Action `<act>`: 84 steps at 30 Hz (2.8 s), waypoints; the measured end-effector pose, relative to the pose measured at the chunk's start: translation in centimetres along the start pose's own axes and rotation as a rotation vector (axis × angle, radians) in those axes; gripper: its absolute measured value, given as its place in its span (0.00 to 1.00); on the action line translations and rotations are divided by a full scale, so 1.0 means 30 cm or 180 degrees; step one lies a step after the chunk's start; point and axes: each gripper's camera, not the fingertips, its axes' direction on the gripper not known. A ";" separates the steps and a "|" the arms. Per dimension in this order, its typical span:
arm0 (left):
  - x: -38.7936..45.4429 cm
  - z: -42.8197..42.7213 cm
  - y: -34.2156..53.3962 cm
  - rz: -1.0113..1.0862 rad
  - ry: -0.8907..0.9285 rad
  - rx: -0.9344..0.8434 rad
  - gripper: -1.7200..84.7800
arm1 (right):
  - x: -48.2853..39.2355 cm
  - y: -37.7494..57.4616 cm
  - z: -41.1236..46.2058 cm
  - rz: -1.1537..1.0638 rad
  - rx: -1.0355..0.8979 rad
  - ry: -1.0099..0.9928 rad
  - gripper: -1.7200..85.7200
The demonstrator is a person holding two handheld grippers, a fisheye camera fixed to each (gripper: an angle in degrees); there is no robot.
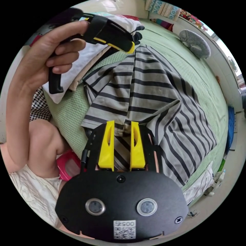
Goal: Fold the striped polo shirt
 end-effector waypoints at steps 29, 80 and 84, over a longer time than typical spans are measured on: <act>0.155 0.120 -0.016 0.0347 -0.0141 -0.0325 0.01 | 0.446 0.320 -0.301 0.2621 0.1770 0.0796 0.00; 0.392 0.280 -0.064 0.0644 -0.0124 -0.0554 0.01 | 0.663 0.216 -0.169 0.1789 0.0157 -0.0657 0.03; 0.387 0.284 -0.069 0.0650 -0.0157 -0.0553 0.01 | 0.641 0.205 -0.172 0.1774 0.0141 -0.0599 0.03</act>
